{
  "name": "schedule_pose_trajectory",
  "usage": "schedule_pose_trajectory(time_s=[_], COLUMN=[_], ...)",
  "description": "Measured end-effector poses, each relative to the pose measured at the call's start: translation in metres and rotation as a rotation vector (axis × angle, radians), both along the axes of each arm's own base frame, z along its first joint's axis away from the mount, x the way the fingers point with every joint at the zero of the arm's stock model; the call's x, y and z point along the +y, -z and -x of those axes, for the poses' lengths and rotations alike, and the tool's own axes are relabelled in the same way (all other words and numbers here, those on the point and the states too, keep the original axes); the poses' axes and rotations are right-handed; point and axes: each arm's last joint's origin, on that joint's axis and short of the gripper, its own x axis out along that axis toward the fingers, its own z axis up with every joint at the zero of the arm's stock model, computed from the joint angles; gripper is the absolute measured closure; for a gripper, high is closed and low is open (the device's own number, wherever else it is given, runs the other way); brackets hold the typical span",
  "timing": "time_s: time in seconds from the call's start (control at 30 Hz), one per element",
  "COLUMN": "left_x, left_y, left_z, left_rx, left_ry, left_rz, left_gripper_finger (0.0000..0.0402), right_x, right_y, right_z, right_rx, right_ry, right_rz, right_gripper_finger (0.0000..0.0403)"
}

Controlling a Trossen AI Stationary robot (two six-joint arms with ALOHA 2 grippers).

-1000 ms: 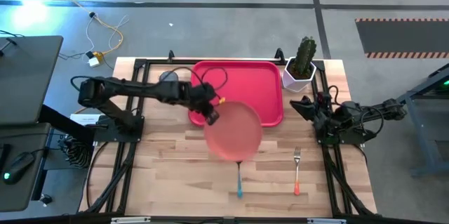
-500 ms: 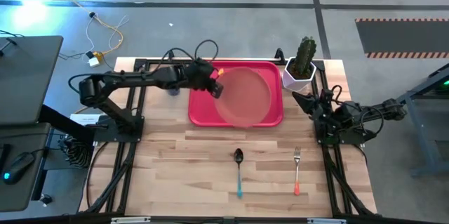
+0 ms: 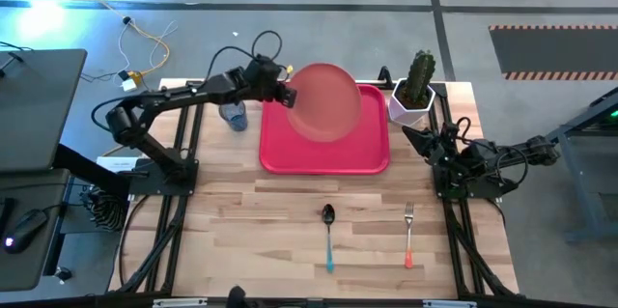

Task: Pick and place plate/cup/fork/spoon on tray
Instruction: Put the orange plate on the center of the red tray

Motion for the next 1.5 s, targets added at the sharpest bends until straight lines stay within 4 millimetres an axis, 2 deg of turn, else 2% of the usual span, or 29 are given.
schedule_pose_trajectory(time_s=[0.07,0.3,0.47,0.6,0.8,1.13,1.23,1.5], left_x=[0.006,0.024,0.032,0.038,0.043,0.037,0.035,0.037], left_y=[-0.004,-0.044,-0.051,-0.037,-0.003,0.046,0.053,0.054], left_z=[0.003,-0.001,-0.01,-0.02,-0.036,-0.059,-0.062,-0.059], left_rx=[-0.005,-0.003,0.062,0.101,0.176,0.276,0.277,0.295], left_ry=[-0.012,-0.009,-0.006,0.013,0.047,0.088,0.105,0.097], left_rz=[0.008,-0.051,-0.044,0.011,0.113,0.215,0.248,0.262], left_gripper_finger=[0.04,0.0399,0.0399,0.0399,0.0399,0.0399,0.0399,0.0399], right_x=[0.0,0.0,0.0,0.0,0.0,0.0,0.0,0.001], right_y=[0.0,0.001,0.003,0.004,0.004,0.004,0.004,0.004], right_z=[0.0,-0.001,-0.001,-0.001,-0.001,-0.001,-0.001,-0.001], right_rx=[0.0,0.013,0.027,0.037,0.037,0.036,0.036,0.037], right_ry=[0.0,-0.003,-0.004,-0.004,-0.005,-0.006,-0.009,-0.011], right_rz=[0.0,-0.003,0.001,0.002,0.003,0.002,0.002,0.003], right_gripper_finger=[0.0311,0.0311,0.0311,0.0311,0.0311,0.0311,0.0311,0.0311])
